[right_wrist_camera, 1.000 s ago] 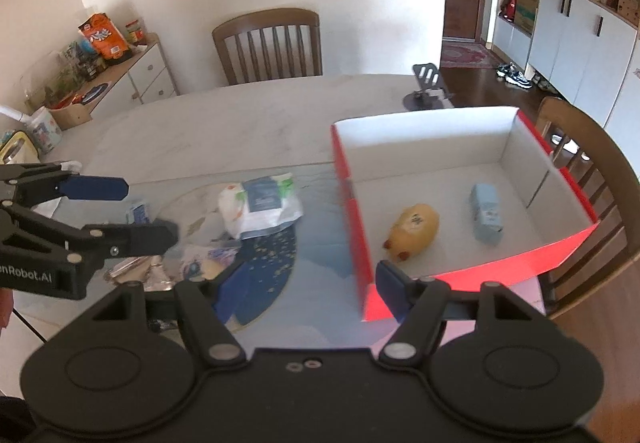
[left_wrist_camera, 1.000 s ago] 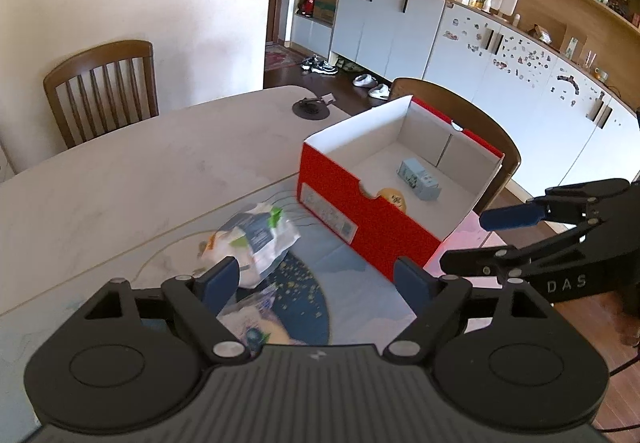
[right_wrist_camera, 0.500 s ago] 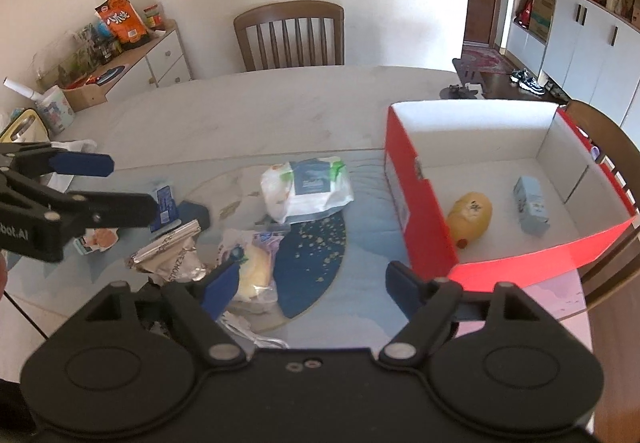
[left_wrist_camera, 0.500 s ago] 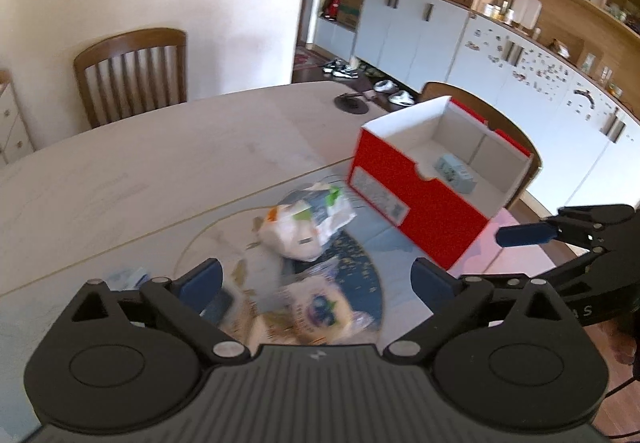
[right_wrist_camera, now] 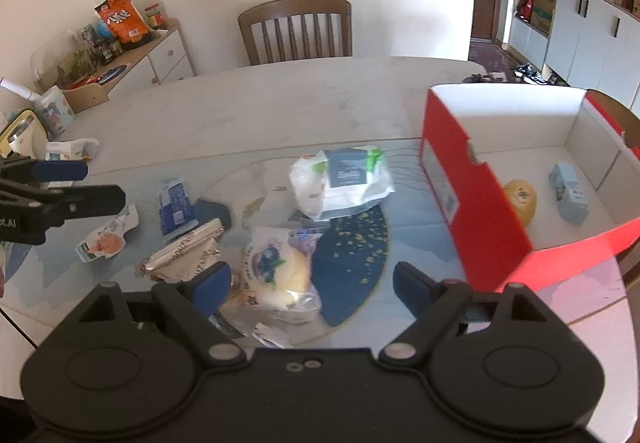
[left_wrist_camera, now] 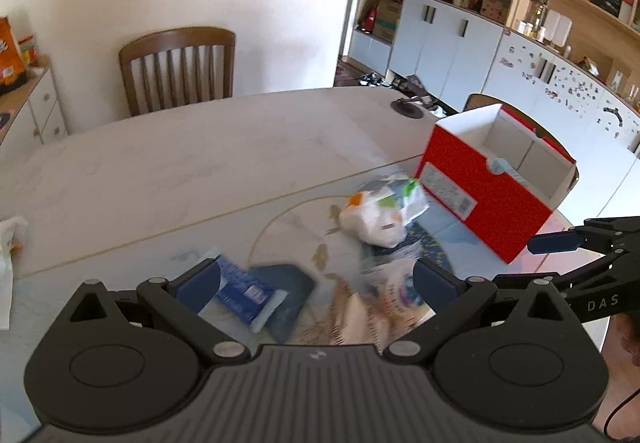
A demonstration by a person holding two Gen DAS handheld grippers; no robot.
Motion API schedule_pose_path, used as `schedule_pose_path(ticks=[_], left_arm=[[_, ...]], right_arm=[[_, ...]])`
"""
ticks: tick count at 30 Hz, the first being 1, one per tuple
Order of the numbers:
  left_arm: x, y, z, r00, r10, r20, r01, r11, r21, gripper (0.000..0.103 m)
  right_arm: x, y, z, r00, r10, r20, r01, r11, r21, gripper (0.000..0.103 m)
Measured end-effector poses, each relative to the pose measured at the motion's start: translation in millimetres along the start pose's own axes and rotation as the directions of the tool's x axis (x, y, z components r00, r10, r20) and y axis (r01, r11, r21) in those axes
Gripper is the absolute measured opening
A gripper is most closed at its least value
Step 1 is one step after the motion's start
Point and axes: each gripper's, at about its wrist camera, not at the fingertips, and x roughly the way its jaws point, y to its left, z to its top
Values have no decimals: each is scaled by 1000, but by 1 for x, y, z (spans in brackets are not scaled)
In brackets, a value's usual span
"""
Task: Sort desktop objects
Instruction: 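Grasp the sausage packet with left tool while right tool grasps the blueberry bread bag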
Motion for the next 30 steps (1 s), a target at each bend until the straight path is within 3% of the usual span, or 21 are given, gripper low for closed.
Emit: schedule_pose_path(ticks=[6,16,30], left_arm=[[-2,27,-12,1000,20,14,-20,999,-27,103],[6,56,-31,998,65,-12,-65,998,20,103],[45,105,-56,992,101,-70,-97,993,68,103]], right_arm=[[19,7,0,1000,-4,-21,4,1000,10,88],[46,26,5,999,-12,-48,13,1000,17,88],[82,34,11,994,-61,-86,66,996,57,88]])
